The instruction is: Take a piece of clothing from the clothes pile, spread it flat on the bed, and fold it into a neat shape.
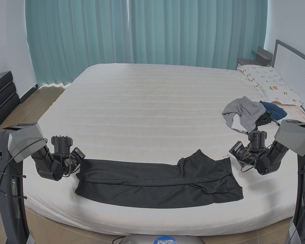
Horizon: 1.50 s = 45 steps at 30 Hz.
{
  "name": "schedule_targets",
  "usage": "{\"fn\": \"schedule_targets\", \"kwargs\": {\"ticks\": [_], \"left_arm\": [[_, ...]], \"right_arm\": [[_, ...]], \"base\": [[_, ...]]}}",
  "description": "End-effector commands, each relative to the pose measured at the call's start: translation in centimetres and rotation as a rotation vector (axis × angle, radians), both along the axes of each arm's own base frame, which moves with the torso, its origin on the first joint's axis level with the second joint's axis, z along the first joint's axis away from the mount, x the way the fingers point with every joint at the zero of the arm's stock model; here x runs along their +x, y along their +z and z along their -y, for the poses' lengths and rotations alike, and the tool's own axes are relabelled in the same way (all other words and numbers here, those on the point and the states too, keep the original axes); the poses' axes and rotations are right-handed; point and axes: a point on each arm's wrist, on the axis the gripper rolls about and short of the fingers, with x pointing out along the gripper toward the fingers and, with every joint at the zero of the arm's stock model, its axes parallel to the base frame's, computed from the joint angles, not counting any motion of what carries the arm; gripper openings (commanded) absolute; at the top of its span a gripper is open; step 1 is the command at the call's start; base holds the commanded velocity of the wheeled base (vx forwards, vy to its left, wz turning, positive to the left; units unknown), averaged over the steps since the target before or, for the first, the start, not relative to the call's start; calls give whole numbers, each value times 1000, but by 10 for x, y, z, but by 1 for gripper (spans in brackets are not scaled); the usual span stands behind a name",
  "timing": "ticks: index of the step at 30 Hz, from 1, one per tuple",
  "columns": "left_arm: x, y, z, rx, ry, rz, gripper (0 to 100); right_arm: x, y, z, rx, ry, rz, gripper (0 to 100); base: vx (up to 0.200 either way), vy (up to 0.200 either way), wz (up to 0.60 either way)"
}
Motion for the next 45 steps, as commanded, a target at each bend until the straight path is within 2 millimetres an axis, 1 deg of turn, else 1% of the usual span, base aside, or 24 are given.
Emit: {"fn": "schedule_targets", "kwargs": {"ticks": [1,2,5,9,10,13,15,17,19,21,25,27,30,31,41,45], "left_arm": [[0,-1,0,1,1,-1,0],[0,-1,0,1,1,-1,0],[-1,0,-1,1,3,-4,0],[-2,-1,-1,-2,1,-9,0],[-2,-1,0,-2,2,-8,100],[-3,-1,0,0,0,-12,100],[-5,-2,-1,1,1,-16,100],[-5,-2,-1,-3,3,-18,100],[-5,-1,-5,-7,13,-11,100],[-6,0,-6,-15,18,-11,100],[-6,0,-6,-27,29,0,100],[-6,0,-6,-28,30,6,100],[-6,0,-6,-27,28,4,100],[-6,0,-6,-29,29,4,100],[-6,-1,-6,-27,29,4,100],[-6,-1,-6,-27,29,4,100]], "right_arm": [[-2,-1,0,-1,0,-5,0],[-2,-1,0,-1,0,-5,0],[-10,1,-4,-5,13,-21,0],[-20,17,-11,-9,55,1,0],[-21,20,-15,-23,85,9,0],[-20,26,-20,-113,166,45,0],[-20,28,-30,-158,219,60,0],[-20,26,-37,-173,268,61,0],[-20,22,-48,-179,365,51,0],[-18,19,-52,-187,426,33,0],[-8,15,-54,-248,487,2,0],[-3,17,-54,-271,503,-4,0],[-2,21,-54,-277,505,4,0],[-2,21,-54,-277,505,4,100],[0,13,-54,-276,529,-5,100],[3,14,-55,-270,537,6,100]], "base": [[0,0,0],[0,0,0],[0,0,0],[0,0,0],[0,0,0],[0,0,0],[0,0,0],[0,0,0],[0,0,0],[0,0,0],[0,0,0],[0,0,0],[0,0,0],[0,0,0],[0,0,0],[0,0,0]]}}
